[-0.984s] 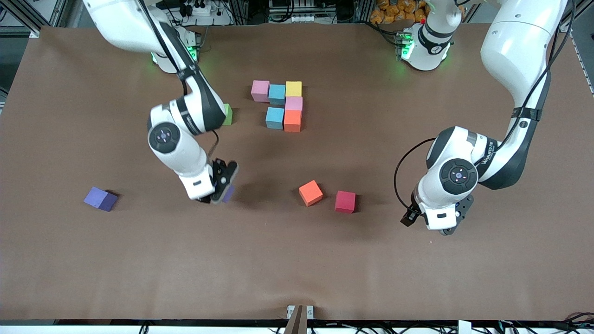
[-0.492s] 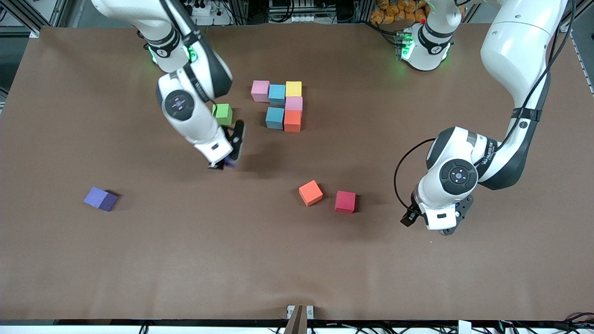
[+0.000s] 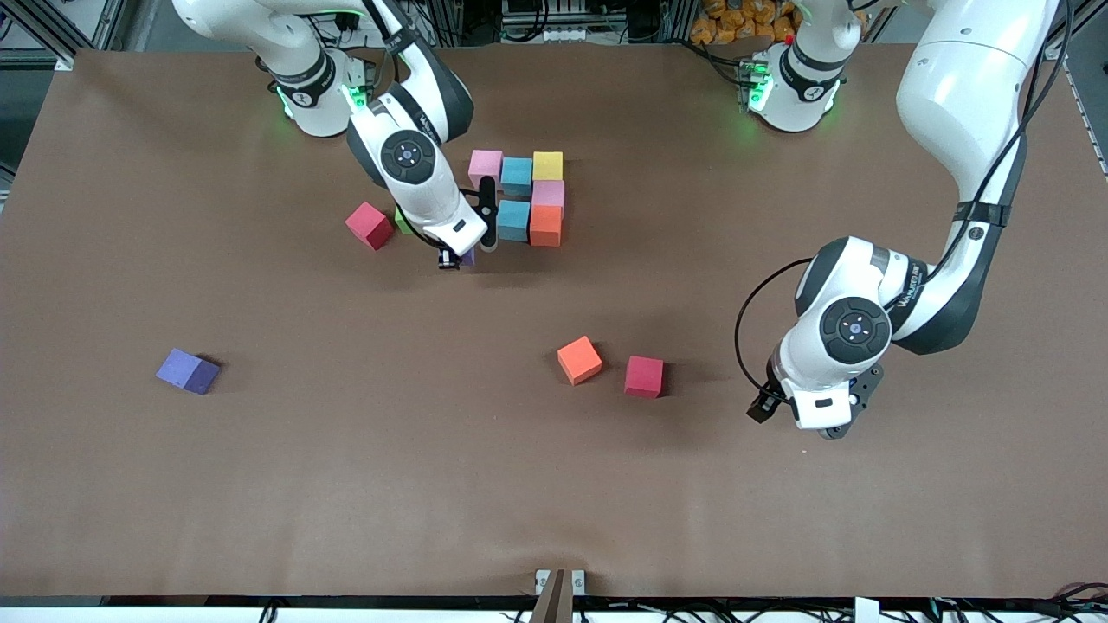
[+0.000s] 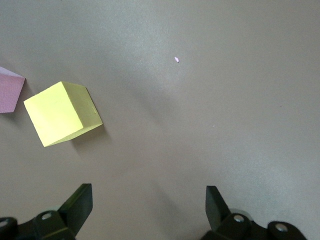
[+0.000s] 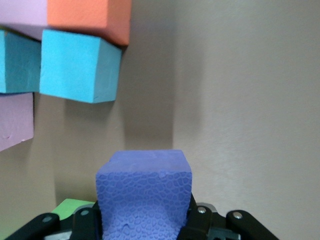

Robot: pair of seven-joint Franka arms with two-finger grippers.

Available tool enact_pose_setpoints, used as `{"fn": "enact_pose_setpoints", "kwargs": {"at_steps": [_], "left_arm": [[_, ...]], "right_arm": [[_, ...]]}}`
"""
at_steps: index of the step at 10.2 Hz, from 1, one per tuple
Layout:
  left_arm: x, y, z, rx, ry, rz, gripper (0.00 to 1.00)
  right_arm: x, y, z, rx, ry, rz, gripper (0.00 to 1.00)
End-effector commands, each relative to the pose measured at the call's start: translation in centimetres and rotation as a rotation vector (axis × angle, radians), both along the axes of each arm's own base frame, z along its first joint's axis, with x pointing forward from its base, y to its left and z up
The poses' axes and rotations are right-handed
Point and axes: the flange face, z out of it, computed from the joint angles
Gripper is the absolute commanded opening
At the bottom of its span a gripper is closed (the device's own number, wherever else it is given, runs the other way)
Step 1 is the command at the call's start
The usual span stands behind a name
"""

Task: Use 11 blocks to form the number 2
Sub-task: 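Lower the purple cube below the cyan cube with the right gripper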

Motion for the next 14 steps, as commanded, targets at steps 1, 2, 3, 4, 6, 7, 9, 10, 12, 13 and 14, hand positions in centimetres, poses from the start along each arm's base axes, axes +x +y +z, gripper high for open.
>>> {"fn": "enact_pose_setpoints", "kwargs": {"at_steps": [1, 2, 3, 4, 6, 7, 9, 10, 12, 13, 14], "left_arm": [[0.1, 0.1, 0.3, 0.007, -0.009, -0.028, 1.00], [0.2, 0.2, 0.3, 0.007, -0.009, -0.026, 1.00], [0.1, 0.1, 0.3, 0.007, -0.008, -0.027, 1.00], [0.1, 0.2, 0.3, 0.007, -0.008, -0.027, 1.00], [0.2, 0.3, 0.3, 0.007, -0.009, -0.025, 1.00], [0.2, 0.3, 0.3, 0.007, -0.008, -0.025, 1.00], [0.2, 0.3, 0.3, 0.007, -0.009, -0.023, 1.00], [0.2, 0.3, 0.3, 0.007, -0.008, -0.024, 1.00], [0.2, 0.3, 0.2, 0.007, -0.008, -0.023, 1.00], [0.1, 0.1, 0.2, 0.006, -0.006, -0.026, 1.00], [0.2, 0.2, 0.2, 0.007, -0.008, -0.025, 1.00]], "right_arm": [[-2.9, -0.2, -0.2, -0.012, -0.005, -0.028, 0.31], [-4.7, 0.5, -1.3, -0.018, -0.019, -0.080, 0.31], [-5.7, 1.5, -1.9, -0.011, -0.038, -0.090, 0.31], [-6.1, 1.9, -2.0, -0.011, -0.040, -0.088, 0.31], [-6.5, 2.2, -2.1, -0.016, -0.040, -0.114, 0.31], [-6.5, 2.3, -2.1, -0.014, -0.042, -0.111, 0.31], [-6.5, 2.2, -2.4, -0.017, -0.041, -0.114, 0.31], [-6.5, 2.2, -2.7, -0.019, -0.041, -0.113, 0.31], [-6.9, 2.4, -3.3, -0.029, -0.035, -0.104, 0.31], [-7.4, 2.7, -3.9, -0.038, -0.029, -0.091, 0.31], [-7.9, 3.0, -4.3, -0.044, -0.025, -0.080, 0.31]]}}
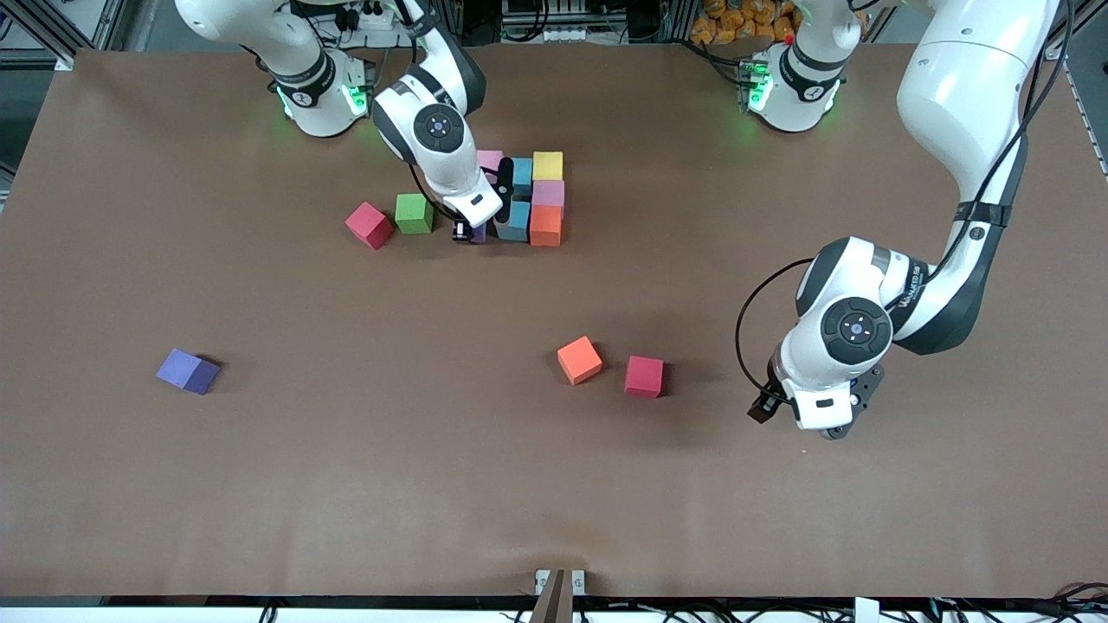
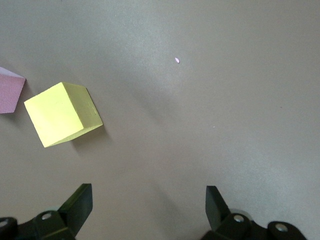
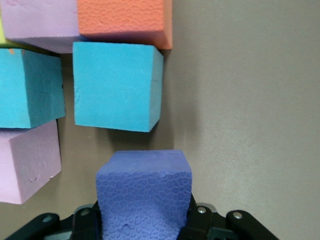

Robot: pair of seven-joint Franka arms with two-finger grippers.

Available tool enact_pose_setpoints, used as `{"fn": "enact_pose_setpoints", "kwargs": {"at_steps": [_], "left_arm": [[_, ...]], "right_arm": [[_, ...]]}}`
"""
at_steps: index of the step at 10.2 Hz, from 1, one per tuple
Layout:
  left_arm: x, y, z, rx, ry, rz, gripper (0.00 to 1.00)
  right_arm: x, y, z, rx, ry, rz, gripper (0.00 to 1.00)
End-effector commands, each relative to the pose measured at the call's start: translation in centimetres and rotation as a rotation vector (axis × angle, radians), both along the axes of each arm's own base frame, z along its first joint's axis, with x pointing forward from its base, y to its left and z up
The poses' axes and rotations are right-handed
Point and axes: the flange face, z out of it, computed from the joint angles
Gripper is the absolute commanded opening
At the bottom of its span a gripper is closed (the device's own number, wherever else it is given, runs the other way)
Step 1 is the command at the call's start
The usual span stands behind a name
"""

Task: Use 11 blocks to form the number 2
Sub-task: 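Lower the purple cube below the cyan cube with the right gripper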

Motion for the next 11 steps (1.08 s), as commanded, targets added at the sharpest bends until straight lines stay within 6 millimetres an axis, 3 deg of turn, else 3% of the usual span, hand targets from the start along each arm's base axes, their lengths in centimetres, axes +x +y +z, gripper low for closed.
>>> {"fn": "enact_pose_setpoints", "kwargs": {"at_steps": [1, 11], "left_arm": [[0.1, 0.1, 0.2, 0.007, -0.008, -0.026, 1.00], [0.2, 0.2, 0.0, 0.008, -0.005, -0.026, 1.00]], "right_arm": [[-1.3, 0.6, -0.9, -0.013, -0.003, 0.015, 0.31], [-2.1, 1.5, -2.6, -0.014, -0.024, -0.029, 0.31]]}}
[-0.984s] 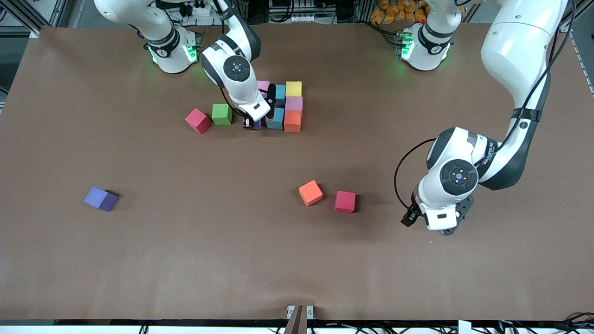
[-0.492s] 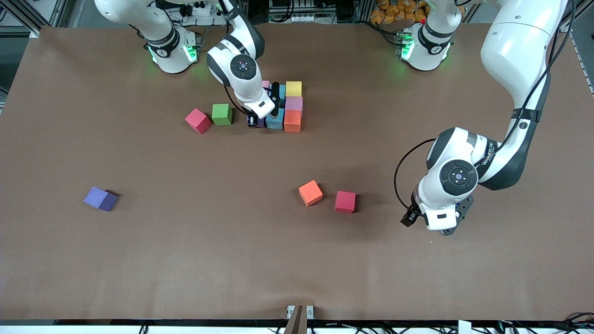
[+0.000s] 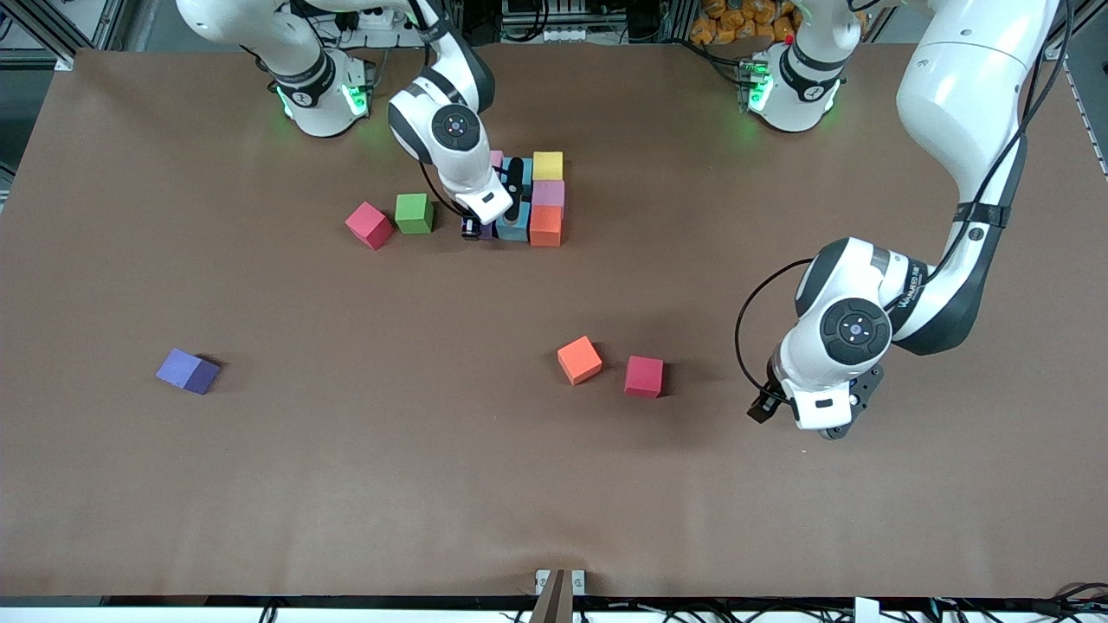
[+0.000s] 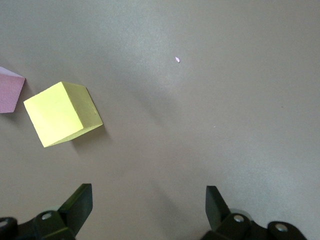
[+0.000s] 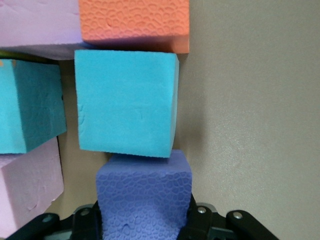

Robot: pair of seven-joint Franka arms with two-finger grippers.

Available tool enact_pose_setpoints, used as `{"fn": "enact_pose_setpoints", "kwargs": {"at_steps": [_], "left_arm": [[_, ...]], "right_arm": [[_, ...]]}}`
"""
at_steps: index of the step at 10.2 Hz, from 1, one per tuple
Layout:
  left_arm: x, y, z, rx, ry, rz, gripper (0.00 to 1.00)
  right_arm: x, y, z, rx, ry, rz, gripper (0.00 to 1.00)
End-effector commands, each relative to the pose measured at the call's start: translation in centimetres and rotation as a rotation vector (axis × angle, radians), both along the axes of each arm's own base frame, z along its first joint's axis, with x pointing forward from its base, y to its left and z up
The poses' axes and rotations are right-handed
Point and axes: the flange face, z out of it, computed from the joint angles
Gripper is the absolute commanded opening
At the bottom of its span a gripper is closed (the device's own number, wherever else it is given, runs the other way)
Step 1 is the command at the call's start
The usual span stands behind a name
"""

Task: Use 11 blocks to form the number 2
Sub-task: 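Lower the purple cube below the cyan cube with the right gripper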

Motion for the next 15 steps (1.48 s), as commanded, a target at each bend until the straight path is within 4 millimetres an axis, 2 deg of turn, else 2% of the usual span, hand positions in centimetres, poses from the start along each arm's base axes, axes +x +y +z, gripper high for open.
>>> {"fn": "enact_pose_setpoints", "kwargs": {"at_steps": [1, 8, 10, 11, 13, 14, 15], "left_arm": [[0.16, 0.16, 0.16, 0.008, -0.007, -0.026, 1.00], [0.14, 0.08, 0.18, 0.007, -0.007, -0.028, 1.00], [0.10, 0.07, 0.11, 0.007, -0.006, -0.026, 1.00], [0.08, 0.14, 0.12, 0.007, -0.005, -0.025, 1.00], [0.09, 0.17, 0.15, 0.008, -0.006, -0.025, 1.00], [0.06, -0.28, 0.06, 0.003, -0.009, -0.031, 1.00], [0.17, 0.02, 0.17, 0.002, -0.012, -0.025, 1.00]], "right_arm": [[-0.68, 0.40, -0.20, 0.002, -0.014, -0.002, 0.31], [-0.98, 0.84, -0.41, 0.007, -0.022, 0.010, 0.34], [-0.95, 0.87, -0.44, 0.007, -0.022, 0.010, 0.40], [-0.89, 0.82, -0.44, 0.007, -0.022, 0.009, 0.47], [-0.85, 0.87, -0.39, 0.008, -0.023, 0.010, 0.69], [-0.81, 0.92, -0.33, 0.009, -0.024, 0.010, 0.74], [-0.74, 1.02, -0.23, 0.011, -0.026, 0.012, 0.75]]}}
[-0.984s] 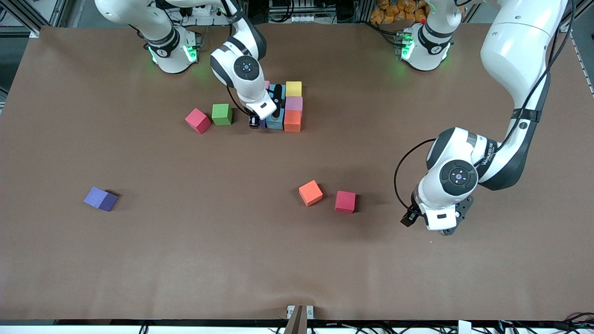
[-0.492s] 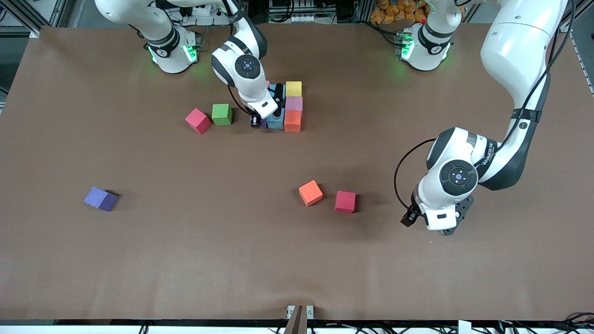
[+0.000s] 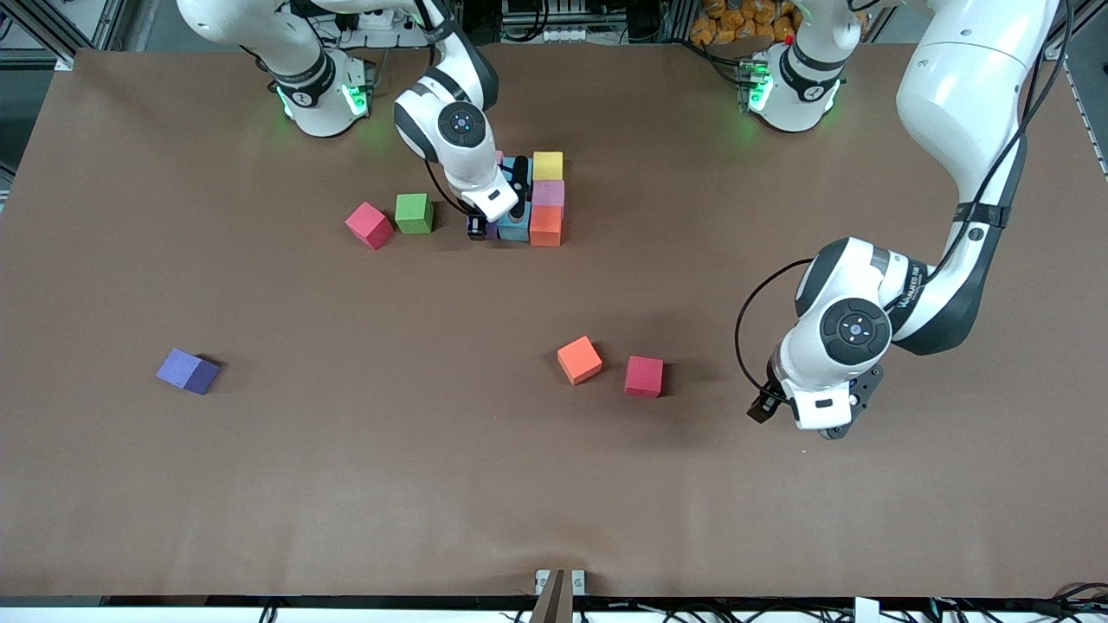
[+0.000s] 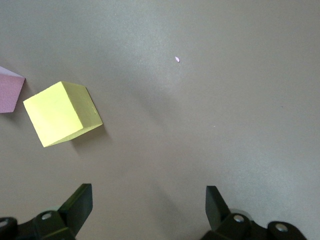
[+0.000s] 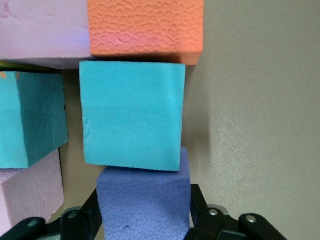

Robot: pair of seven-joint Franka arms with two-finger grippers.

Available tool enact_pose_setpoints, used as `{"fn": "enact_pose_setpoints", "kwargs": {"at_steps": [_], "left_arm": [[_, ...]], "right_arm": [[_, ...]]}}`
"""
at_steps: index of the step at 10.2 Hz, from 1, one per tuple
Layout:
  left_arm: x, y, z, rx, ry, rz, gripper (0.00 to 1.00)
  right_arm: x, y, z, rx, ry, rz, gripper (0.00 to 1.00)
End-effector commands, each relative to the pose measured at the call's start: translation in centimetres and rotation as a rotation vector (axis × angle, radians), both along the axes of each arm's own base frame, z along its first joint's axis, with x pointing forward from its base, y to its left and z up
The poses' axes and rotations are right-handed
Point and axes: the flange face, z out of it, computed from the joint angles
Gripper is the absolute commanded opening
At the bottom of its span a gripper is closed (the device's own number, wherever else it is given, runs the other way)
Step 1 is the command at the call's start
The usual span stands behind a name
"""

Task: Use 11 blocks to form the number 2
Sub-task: 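Open the right gripper and raise it from the purple cube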

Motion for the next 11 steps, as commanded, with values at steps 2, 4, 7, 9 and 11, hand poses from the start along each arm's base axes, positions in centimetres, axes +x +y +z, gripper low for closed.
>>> {"fn": "enact_pose_setpoints", "kwargs": {"at_steps": [2, 4, 7, 9, 11], "left_arm": [[0.2, 0.2, 0.2, 0.004, -0.011, -0.024, 1.00], [0.2, 0.1, 0.2, 0.003, -0.011, -0.025, 1.00], [0.2, 0.1, 0.3, 0.003, -0.013, -0.025, 1.00], [0.3, 0.1, 0.3, 0.002, -0.014, -0.024, 1.00], [0.3, 0.2, 0.3, 0.002, -0.014, -0.023, 1.00]], "right_arm": [[0.0, 0.3, 0.2, 0.003, -0.014, -0.003, 0.78], [0.0, 0.3, 0.3, 0.004, -0.014, -0.004, 0.80], [0.3, 0.1, 1.3, 0.014, -0.020, -0.009, 1.00], [0.5, 0.0, 1.7, 0.018, -0.020, -0.005, 1.00], [0.5, -0.1, 2.5, 0.026, -0.024, -0.006, 1.00]]}}
